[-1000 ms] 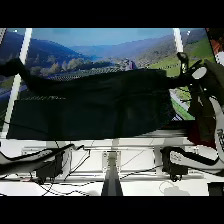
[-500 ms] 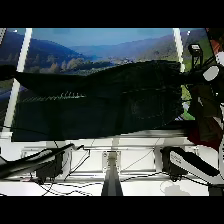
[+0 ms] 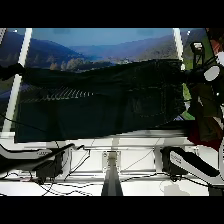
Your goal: Fold the clothes and pants, and hang the long-sleeved shirts on hangers.
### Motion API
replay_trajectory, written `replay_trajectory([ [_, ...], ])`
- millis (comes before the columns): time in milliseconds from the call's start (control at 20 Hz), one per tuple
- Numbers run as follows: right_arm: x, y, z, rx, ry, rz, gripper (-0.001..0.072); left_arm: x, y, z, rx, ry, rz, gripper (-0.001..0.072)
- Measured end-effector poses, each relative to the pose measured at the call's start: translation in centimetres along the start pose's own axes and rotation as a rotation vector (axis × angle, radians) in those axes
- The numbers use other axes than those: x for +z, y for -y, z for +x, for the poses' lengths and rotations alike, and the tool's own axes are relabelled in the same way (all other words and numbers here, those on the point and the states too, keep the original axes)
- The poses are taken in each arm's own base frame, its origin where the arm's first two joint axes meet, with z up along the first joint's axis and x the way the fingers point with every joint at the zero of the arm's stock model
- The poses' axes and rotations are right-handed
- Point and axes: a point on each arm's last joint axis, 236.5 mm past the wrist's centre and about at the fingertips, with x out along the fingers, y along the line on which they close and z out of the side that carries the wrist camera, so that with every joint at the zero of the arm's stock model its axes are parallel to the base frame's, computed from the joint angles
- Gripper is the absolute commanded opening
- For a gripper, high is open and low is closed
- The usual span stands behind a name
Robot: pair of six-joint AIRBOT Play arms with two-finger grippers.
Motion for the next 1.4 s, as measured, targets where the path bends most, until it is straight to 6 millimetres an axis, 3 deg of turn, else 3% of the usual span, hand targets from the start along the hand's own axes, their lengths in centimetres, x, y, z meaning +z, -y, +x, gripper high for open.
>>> replay_trajectory([
  [150,0.1,-0.2,0.0,0.007,0.004,0.021,0.0042,-2.1,-2.8,0.2,0.021,-0.057,-0.073,0.0640],
  [300,0.1,-0.3,0.0,0.011,0.006,0.030,0.0042,-4.3,-4.1,1.2,-0.049,-0.108,-0.227,0.0640],
  [550,0.2,-0.3,0.0,0.012,0.008,0.033,0.0041,-5.5,-3.4,4.5,-0.218,-0.104,-0.327,0.0636],
  [700,0.2,-0.3,0.0,0.012,0.008,0.035,0.0042,-4.8,-2.7,6.5,-0.268,-0.053,-0.309,0.0569],
  [750,0.2,-0.3,0.0,0.012,0.008,0.035,0.0041,-4.7,-2.3,7.1,-0.279,-0.046,-0.296,0.0530],
  [1000,0.2,-0.3,0.0,0.013,0.009,0.036,0.0042,-5.1,-0.2,9.3,-0.308,-0.054,-0.200,0.0070],
  [1050,0.2,-0.3,0.0,0.013,0.009,0.036,0.0042,-5.2,0.2,9.6,-0.311,-0.057,-0.180,0.0025],
  [1250,0.2,-0.3,0.0,0.011,0.010,0.035,0.0041,-5.2,1.3,9.4,-0.329,-0.064,-0.131,0.0024],
  [1400,0.8,0.0,-0.1,0.000,0.034,0.033,0.0041,-4.5,1.8,6.7,-0.362,-0.059,-0.102,0.0023],
])
